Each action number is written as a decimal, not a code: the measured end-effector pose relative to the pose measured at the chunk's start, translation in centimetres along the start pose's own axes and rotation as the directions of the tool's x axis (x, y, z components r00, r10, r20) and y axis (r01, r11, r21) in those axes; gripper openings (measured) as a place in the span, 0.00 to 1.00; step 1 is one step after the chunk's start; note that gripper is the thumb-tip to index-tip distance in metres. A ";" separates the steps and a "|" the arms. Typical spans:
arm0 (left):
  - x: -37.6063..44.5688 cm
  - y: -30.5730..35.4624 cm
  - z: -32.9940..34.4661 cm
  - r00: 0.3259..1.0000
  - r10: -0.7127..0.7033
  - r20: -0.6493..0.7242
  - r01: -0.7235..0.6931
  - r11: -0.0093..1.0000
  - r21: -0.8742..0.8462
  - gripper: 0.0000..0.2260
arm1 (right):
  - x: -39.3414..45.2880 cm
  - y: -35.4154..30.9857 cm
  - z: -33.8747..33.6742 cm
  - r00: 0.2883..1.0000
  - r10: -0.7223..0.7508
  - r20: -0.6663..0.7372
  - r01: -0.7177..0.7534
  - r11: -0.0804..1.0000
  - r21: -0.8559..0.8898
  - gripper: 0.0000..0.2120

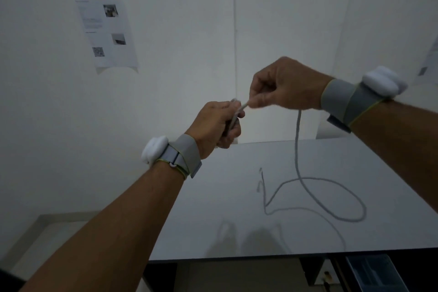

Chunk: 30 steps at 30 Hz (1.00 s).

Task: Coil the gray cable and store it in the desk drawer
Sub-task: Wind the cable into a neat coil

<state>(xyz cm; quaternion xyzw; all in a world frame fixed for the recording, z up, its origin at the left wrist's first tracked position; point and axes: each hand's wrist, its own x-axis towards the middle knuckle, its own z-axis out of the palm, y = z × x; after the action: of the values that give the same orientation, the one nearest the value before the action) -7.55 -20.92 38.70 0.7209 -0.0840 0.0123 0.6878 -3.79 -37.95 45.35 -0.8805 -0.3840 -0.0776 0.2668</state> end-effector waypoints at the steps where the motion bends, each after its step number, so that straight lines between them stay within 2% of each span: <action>1: 0.0 0.1 0.0 1.000 -0.028 0.015 0.029 0.995 -0.091 0.15 | 0.4 0.4 -0.4 0.999 0.002 -0.043 -0.001 1.000 0.021 0.03; 4: 0.0 0.8 -0.5 0.995 -0.070 0.069 0.088 0.947 -0.309 0.15 | 1.5 1.8 -0.5 0.983 0.035 -0.181 -0.015 0.994 0.109 0.06; 9: -0.3 1.9 -1.0 0.988 -0.015 0.150 0.071 0.926 -0.370 0.17 | 2.6 3.7 2.0 0.910 0.170 -0.379 -0.068 0.961 0.269 0.10; 12: -0.6 2.8 -0.8 0.983 0.013 0.181 0.056 0.926 -0.373 0.17 | 2.8 4.5 3.9 0.870 0.292 -0.397 -0.159 0.929 0.335 0.11; 14: -0.6 3.2 -0.6 0.979 0.029 0.200 0.052 0.920 -0.388 0.17 | 2.5 4.5 5.3 0.865 0.385 -0.323 -0.255 0.890 0.378 0.11; 17: -0.6 3.9 -0.7 0.980 0.052 0.194 0.037 0.902 -0.429 0.16 | 1.1 3.4 7.3 0.861 0.498 -0.106 -0.433 0.825 0.362 0.15; 20: -0.3 4.2 -1.1 0.989 0.074 0.131 -0.003 0.881 -0.473 0.15 | -0.7 2.4 9.0 0.862 0.494 0.109 -0.506 0.850 0.145 0.21; 23: 0.0 4.2 -1.2 0.996 0.077 0.052 -0.043 0.878 -0.476 0.15 | -2.2 1.9 10.2 0.849 0.447 0.280 -0.446 0.892 -0.072 0.25; 26: 0.2 4.3 -1.1 0.998 0.068 0.008 -0.057 0.881 -0.470 0.16 | -3.0 1.6 10.3 0.815 0.384 0.433 -0.277 0.916 -0.290 0.30; 30: 0.8 4.8 -1.3 0.997 0.068 -0.038 -0.078 0.886 -0.458 0.16 | -3.4 0.5 8.6 0.846 0.299 0.441 -0.118 0.913 -0.391 0.24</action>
<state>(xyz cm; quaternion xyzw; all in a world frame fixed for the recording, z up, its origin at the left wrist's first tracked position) -7.25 -19.91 43.61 0.5343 -0.1046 0.0254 0.8384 -6.35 -35.80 36.74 -0.9409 -0.3194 0.1120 0.0066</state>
